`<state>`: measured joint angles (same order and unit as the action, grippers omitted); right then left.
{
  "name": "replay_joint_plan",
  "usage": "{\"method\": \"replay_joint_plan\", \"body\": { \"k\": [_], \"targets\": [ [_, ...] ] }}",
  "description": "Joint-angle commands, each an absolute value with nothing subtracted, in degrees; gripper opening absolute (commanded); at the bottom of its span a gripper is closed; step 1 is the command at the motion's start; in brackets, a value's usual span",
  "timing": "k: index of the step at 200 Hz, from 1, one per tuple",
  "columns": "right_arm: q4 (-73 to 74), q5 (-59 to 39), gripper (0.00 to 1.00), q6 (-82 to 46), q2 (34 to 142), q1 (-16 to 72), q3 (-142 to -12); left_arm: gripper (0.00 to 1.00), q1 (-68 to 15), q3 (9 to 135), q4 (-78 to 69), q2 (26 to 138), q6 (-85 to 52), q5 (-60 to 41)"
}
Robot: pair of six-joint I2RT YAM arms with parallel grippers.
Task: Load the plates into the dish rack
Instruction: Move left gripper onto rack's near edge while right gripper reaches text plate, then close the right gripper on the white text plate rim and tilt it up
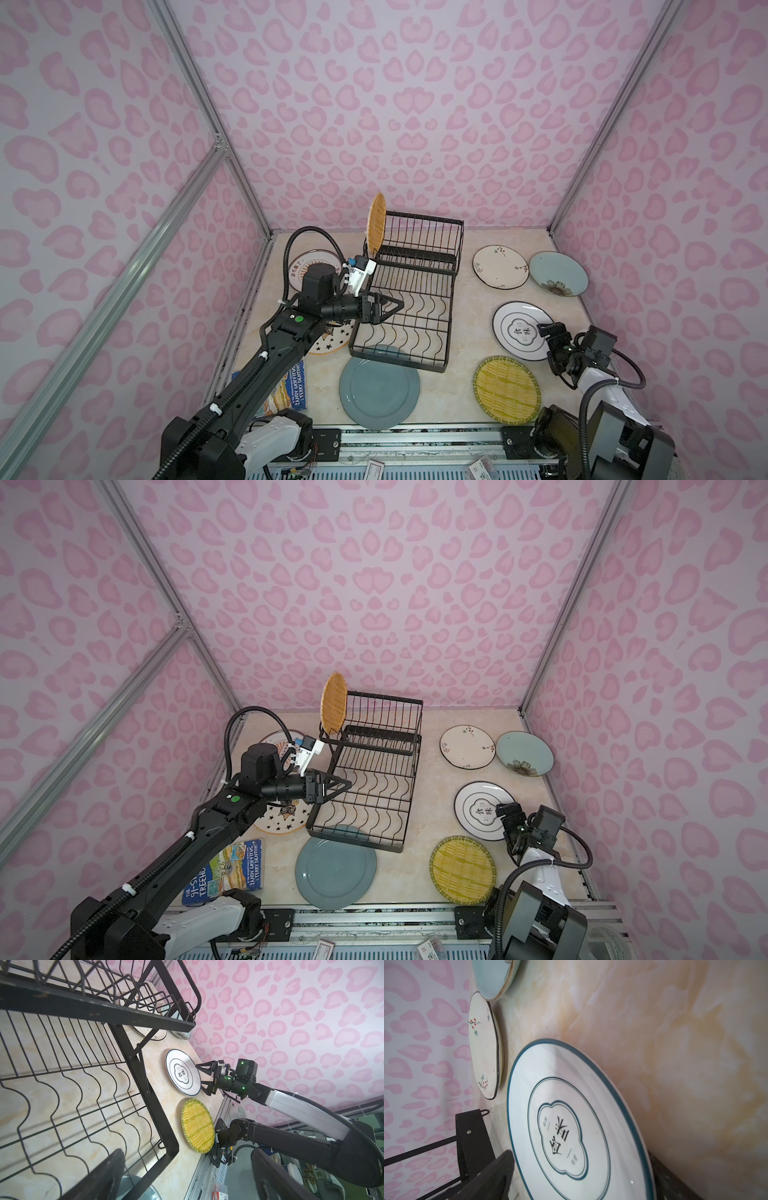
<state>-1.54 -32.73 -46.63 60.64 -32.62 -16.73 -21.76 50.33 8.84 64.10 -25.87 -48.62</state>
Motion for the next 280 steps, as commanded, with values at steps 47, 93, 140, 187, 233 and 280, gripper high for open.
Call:
{"method": "replay_joint_plan", "body": {
  "k": [47, 93, 140, 187, 233, 280],
  "targets": [
    [6.8, -36.46, 0.84, -49.57, 67.95, -26.25, -15.4, 0.97, -21.81, 50.89, 6.55, 64.34, -25.86, -49.43],
    [16.79, -37.1, 0.73, -53.27, 75.59, -22.11, -14.95, 0.97, -21.8, 50.87, 7.03, 64.18, -25.49, -48.69],
    [18.87, -35.58, 0.58, -54.76, 78.79, -21.62, -14.9, 0.97, -21.8, 51.06, 7.41, 63.99, -25.14, -48.4],
    [16.26, -34.17, 0.42, -53.37, 79.78, -20.94, -16.48, 0.97, -21.8, 51.14, 7.73, 63.51, -24.53, -47.6],
    [16.63, -34.1, 0.28, -53.44, 80.77, -20.22, -17.05, 0.97, -21.8, 51.33, 8.43, 62.62, -23.88, -46.54],
    [16.0, -33.94, 0.15, -53.35, 80.05, -19.86, -17.03, 0.97, -21.8, 51.13, 8.73, 61.26, -23.36, -44.49]
  ]
}}
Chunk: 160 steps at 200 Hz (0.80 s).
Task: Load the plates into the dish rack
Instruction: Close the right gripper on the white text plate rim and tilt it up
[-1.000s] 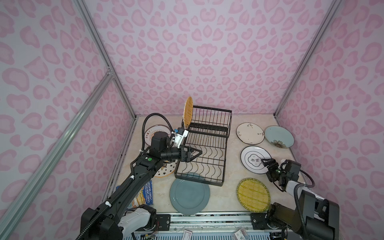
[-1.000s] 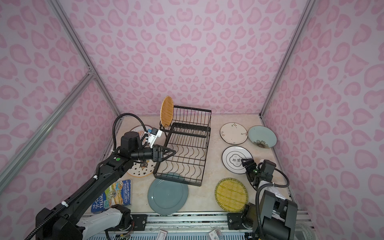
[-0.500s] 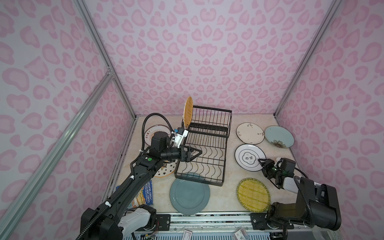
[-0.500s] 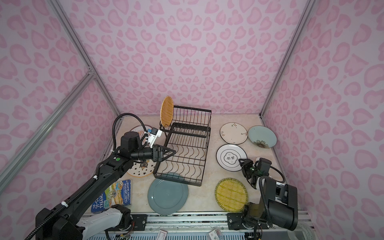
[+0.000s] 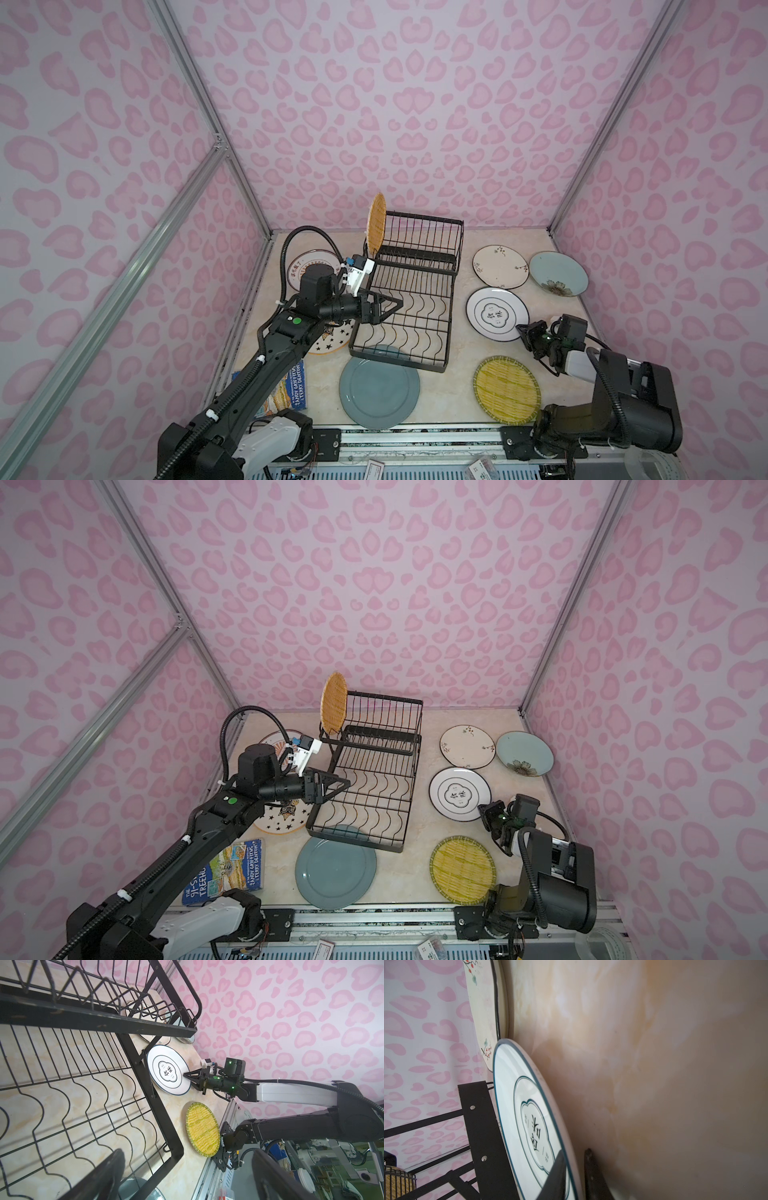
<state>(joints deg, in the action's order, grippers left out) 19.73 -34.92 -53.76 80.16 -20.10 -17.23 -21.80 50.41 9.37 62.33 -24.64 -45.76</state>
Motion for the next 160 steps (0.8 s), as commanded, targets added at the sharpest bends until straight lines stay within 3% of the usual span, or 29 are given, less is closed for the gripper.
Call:
{"method": "replay_joint_plan", "body": {
  "k": [1, 58, 106, 160],
  "targets": [
    [16.04, -33.93, 0.15, -53.35, 80.06, -19.86, -17.04, 0.97, -21.8, 51.14, 8.72, 61.21, -23.37, -44.44],
    [12.37, -33.8, 0.0, -52.9, 75.69, -19.38, -18.65, 0.97, -21.8, 50.7, 7.93, 61.74, -27.74, -38.02],
    [5.08, -32.29, 0.0, -49.93, 68.91, -19.26, -21.0, 0.97, -21.8, 50.14, 6.26, 60.32, -36.46, -33.66],
    [4.35, -34.48, 0.0, -49.56, 68.41, -19.51, -23.46, 0.97, -22.58, 50.58, 4.26, 59.4, -44.43, -31.1]
  ]
}}
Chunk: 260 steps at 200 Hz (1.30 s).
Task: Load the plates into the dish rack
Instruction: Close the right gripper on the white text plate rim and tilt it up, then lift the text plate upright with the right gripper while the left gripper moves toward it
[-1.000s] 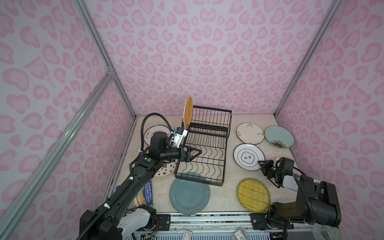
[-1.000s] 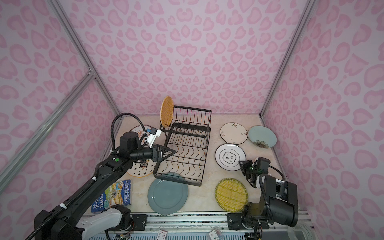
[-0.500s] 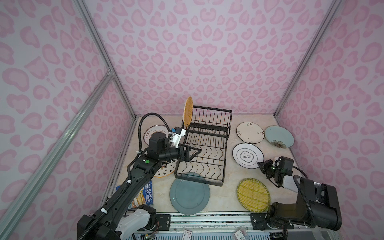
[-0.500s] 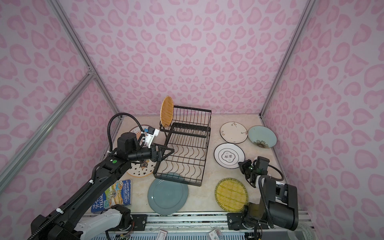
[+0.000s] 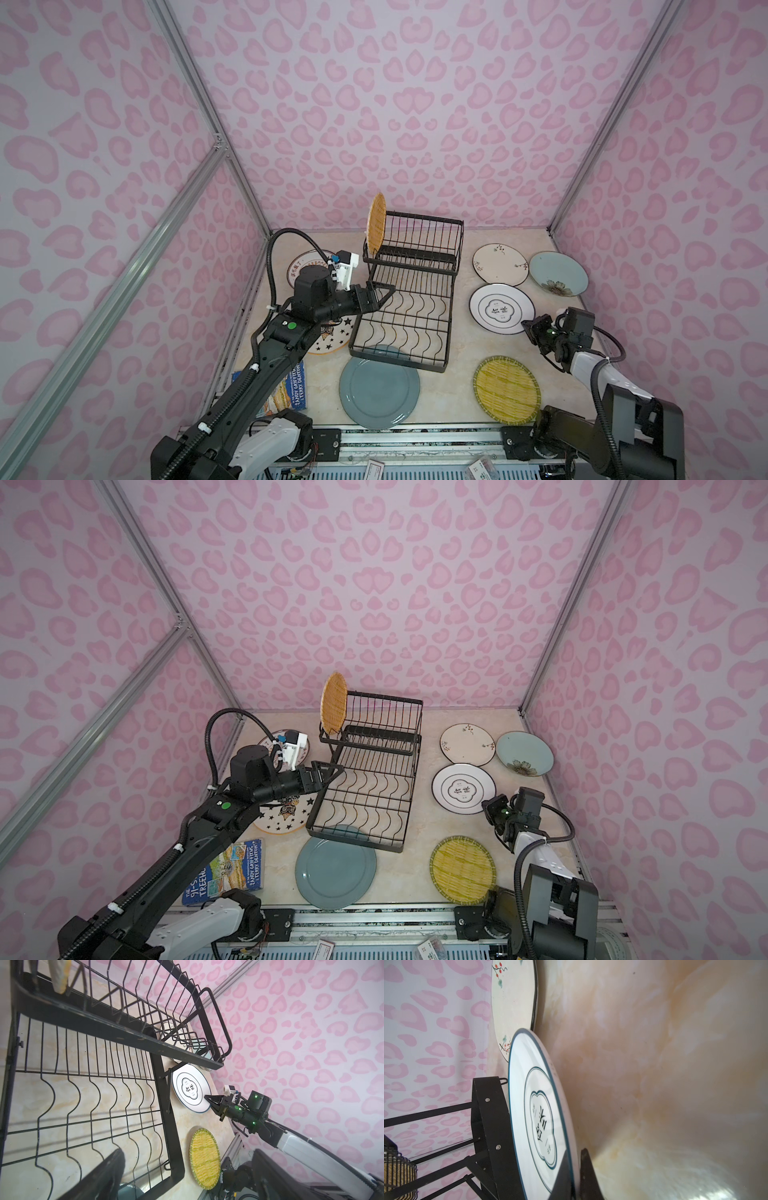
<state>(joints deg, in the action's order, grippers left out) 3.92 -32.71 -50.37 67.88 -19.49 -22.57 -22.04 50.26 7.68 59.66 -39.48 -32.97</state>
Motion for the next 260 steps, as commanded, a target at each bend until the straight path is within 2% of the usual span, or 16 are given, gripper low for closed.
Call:
{"method": "replay_joint_plan", "body": {
  "k": [1, 42, 120, 149, 204, 260],
  "targets": [
    [4.37, -34.55, 0.0, -49.57, 68.44, -19.51, -23.47, 0.97, -22.58, 50.51, 4.28, 59.36, -44.63, -31.02],
    [7.14, -38.78, 0.0, -52.01, 66.36, -21.94, -21.37, 0.97, -26.54, 48.96, 3.56, 56.97, -46.4, -28.36],
    [1.56, -42.6, 0.0, -59.2, 49.79, -28.04, -22.98, 0.97, -35.29, 47.83, 2.43, 52.27, -47.7, -23.78],
    [4.35, -42.81, 0.0, -65.17, 43.91, -28.64, -21.71, 0.97, -39.57, 51.74, 1.66, 56.33, -47.22, -23.9],
    [3.11, -46.32, 0.0, -73.32, 36.1, -30.67, -27.35, 0.99, -48.12, 61.7, 0.98, 67.78, -46.05, -21.86],
    [0.23, -44.38, 0.0, -74.58, 33.66, -24.26, -34.28, 0.99, -50.27, 72.76, 1.98, 77.87, -44.71, -20.92]
  ]
}}
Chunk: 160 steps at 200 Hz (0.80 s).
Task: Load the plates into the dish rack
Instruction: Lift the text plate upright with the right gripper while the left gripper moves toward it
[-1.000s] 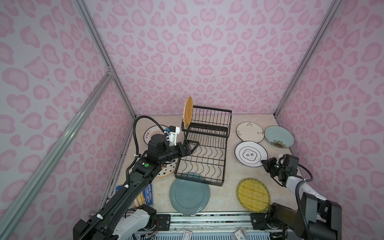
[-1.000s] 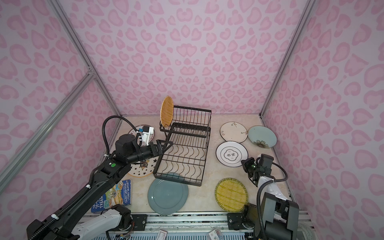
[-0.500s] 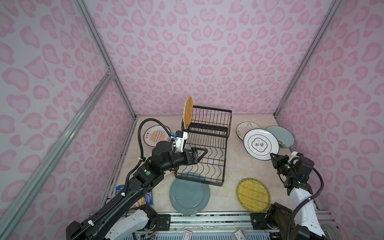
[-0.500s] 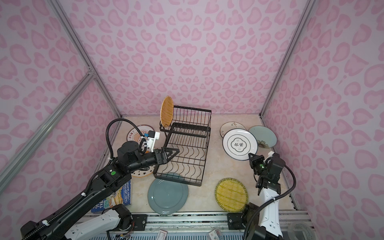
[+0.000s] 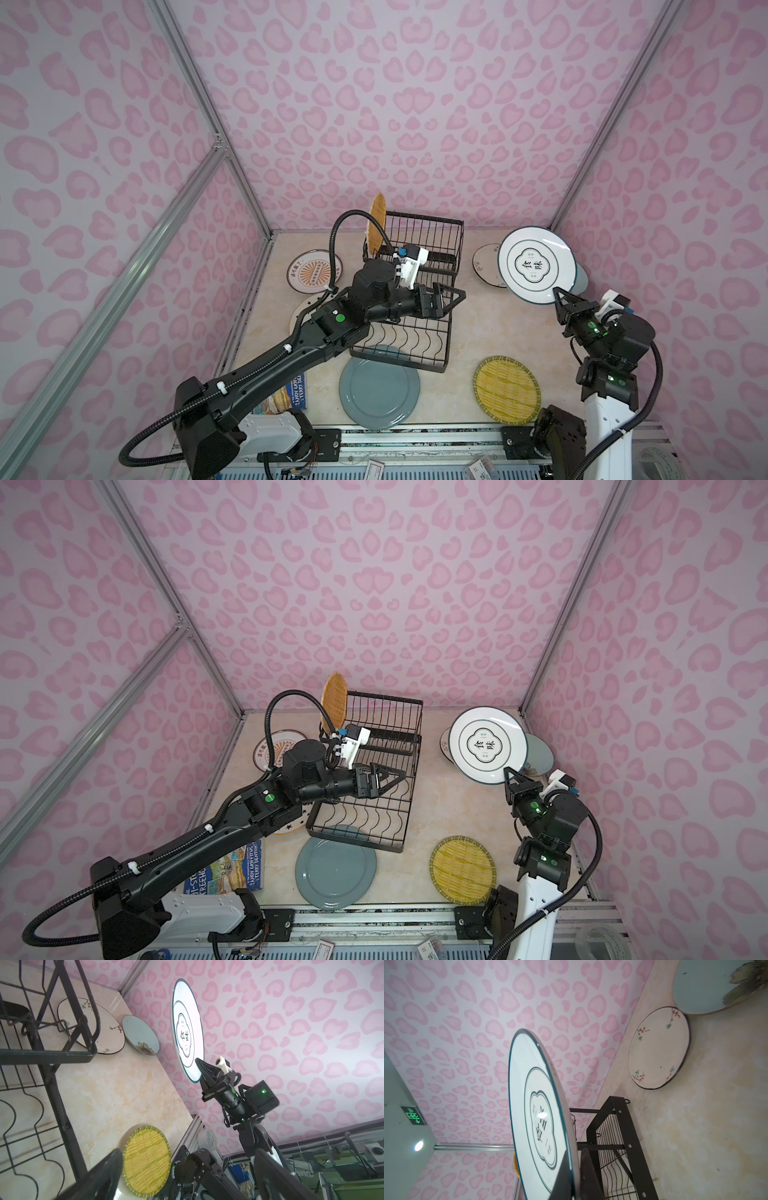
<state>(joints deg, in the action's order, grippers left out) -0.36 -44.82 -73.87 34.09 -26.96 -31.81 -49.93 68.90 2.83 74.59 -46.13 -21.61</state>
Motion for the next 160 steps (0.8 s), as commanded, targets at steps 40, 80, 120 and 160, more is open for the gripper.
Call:
{"method": "replay_joint_plan", "body": {
  "k": [40, 80, 120, 160],
  "targets": [
    [-2.67, -39.83, 0.0, -72.78, 34.57, -15.66, -39.04, 0.95, -50.45, 81.02, 3.17, 84.45, -43.46, -21.62],
    [-4.29, -36.22, 0.0, -71.02, 35.44, -9.16, -41.22, 0.91, -50.54, 84.68, 4.13, 87.57, -42.46, -19.75],
    [-4.46, -35.11, 0.0, -70.66, 34.74, -6.81, -40.41, 0.74, -50.46, 87.57, 5.94, 89.7, -42.1, -16.69],
    [-4.54, -35.08, 0.0, -70.64, 34.46, -6.17, -40.5, 0.62, -50.45, 89.32, 7.06, 91.4, -42.45, -14.71]
  ]
}}
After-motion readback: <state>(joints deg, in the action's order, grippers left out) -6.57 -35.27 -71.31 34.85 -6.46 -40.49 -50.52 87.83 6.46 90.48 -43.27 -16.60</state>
